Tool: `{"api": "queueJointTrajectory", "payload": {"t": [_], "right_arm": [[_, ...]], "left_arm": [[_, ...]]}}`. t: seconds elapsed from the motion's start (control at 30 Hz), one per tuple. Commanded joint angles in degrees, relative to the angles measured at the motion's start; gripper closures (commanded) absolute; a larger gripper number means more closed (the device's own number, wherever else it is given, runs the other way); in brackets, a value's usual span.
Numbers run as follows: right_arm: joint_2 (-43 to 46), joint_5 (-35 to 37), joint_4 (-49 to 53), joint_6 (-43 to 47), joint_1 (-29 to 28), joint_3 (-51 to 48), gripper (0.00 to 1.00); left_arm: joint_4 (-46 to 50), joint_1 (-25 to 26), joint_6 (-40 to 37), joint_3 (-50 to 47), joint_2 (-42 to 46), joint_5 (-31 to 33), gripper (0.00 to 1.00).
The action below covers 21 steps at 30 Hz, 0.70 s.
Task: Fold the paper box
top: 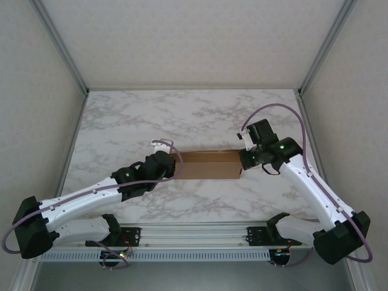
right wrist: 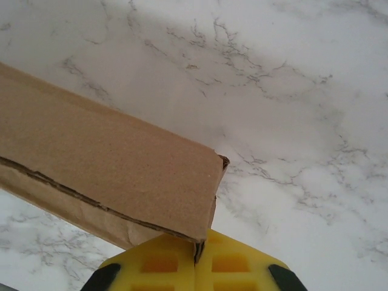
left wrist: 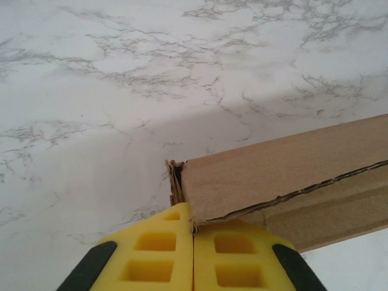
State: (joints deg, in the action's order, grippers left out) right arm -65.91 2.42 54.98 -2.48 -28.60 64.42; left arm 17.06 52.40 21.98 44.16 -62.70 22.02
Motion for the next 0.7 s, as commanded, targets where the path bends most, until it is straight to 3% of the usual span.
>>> {"api": "queueJointTrajectory", "payload": {"t": [0.0,0.67], "right_arm": [[-0.68,-5.64,1.30,-7.37,0.49,2.62,1.00],[-2.82,-20.20,1.85,-17.03,5.62,5.49,1.00]], "left_arm": [[5.01,0.11,-1.63,0.08,-1.37,-1.83,0.94],[4.57,0.15,-1.43,-1.36,-1.07,-1.55,0.94]]}}
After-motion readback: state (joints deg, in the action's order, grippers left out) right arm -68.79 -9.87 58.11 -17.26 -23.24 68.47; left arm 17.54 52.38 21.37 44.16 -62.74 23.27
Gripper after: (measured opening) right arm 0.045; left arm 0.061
